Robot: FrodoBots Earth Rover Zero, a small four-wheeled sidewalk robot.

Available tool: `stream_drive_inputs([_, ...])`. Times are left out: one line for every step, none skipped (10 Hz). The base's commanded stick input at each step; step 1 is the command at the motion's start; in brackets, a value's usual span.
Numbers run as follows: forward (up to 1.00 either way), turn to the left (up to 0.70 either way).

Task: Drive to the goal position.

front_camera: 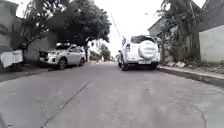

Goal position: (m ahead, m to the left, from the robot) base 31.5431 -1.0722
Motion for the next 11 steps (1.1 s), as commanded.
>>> stream_drive_inputs([1.00, 0.00])
stream_drive_inputs([1.00, 0.00])
stream_drive_inputs([1.00, 0.40])
stream_drive_inputs([1.00, 0.40])
stream_drive_inputs([1.00, 0.20])
stream_drive_inputs([1.00, 0.06])
stream_drive_inputs([1.00, 0.01])
stream_drive_inputs([1.00, 0.00])
stream_drive_inputs([1.00, 0.00])
stream_drive_inputs([1.00, 0.00])
stream_drive_inputs([1.00, 0.00])
